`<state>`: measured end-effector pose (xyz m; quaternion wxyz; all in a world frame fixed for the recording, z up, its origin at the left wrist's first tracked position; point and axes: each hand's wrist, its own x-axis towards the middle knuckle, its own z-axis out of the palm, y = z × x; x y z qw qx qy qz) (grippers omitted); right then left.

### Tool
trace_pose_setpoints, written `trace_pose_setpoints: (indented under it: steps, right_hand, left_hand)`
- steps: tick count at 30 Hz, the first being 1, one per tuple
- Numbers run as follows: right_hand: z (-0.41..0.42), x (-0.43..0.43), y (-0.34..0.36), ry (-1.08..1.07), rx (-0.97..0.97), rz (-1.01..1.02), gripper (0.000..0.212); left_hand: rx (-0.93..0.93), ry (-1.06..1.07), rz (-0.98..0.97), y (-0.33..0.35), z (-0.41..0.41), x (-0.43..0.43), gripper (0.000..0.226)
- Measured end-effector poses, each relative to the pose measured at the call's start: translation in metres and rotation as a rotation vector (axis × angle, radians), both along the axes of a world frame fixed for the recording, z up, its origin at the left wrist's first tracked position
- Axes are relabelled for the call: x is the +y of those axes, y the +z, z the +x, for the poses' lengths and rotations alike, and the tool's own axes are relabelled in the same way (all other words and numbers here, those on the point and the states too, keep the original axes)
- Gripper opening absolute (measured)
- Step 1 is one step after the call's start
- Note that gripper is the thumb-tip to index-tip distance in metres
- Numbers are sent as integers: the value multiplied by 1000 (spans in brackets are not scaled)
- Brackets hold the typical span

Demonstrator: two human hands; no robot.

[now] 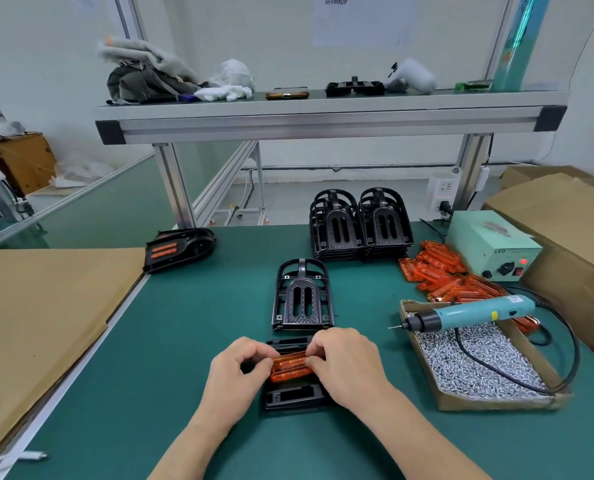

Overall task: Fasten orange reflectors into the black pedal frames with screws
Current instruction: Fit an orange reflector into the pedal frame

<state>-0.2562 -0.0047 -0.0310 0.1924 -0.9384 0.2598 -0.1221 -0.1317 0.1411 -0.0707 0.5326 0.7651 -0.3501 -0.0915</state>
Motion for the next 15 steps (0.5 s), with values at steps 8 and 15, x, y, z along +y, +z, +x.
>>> trace_pose_setpoints:
  steps: [8,15]
  right_hand:
    - [1,-1,4,30,108,-105,13]
    - [6,1,6,29,167,-97,13]
  left_hand:
    - [-127,-13,144,4,-5,-2,26]
    - [-194,-13,188,2,-6,-5,27]
